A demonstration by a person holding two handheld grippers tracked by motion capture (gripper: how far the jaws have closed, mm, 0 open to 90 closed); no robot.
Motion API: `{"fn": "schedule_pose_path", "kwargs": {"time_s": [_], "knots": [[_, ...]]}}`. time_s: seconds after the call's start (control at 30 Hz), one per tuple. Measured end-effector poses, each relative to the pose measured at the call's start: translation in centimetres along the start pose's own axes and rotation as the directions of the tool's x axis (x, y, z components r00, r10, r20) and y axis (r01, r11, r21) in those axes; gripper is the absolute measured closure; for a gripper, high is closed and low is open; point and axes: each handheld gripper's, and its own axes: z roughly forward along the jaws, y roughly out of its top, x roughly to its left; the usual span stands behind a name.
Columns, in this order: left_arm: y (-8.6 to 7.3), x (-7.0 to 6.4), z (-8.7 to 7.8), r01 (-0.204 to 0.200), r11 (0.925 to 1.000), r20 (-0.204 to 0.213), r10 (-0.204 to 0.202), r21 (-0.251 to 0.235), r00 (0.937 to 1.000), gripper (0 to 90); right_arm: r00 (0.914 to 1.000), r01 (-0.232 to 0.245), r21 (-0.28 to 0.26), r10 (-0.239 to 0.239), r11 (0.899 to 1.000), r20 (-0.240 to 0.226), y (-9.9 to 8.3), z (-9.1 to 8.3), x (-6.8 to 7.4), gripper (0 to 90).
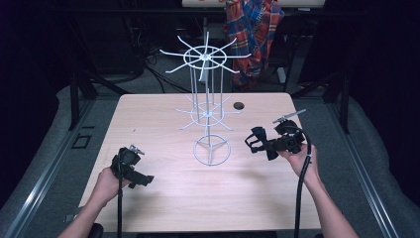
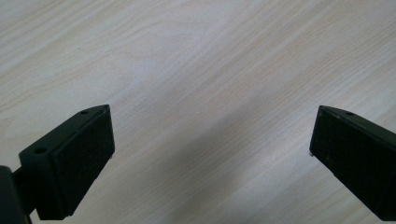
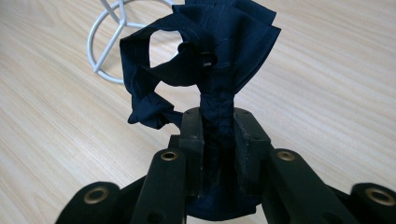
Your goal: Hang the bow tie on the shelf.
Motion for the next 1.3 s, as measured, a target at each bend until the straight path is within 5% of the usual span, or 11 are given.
{"fn": "schedule_pose_path", "kwargs": {"time_s": [1.3], "knots": [[0.1,-0.2,0.0,-0.016,0.9998,0.010,0.016,0.007,0.9998,0.1,0.9968,-0.025,-0.139,0.014,0.990,-0.079,3.1,-1.8,0.0,75.5]]}}
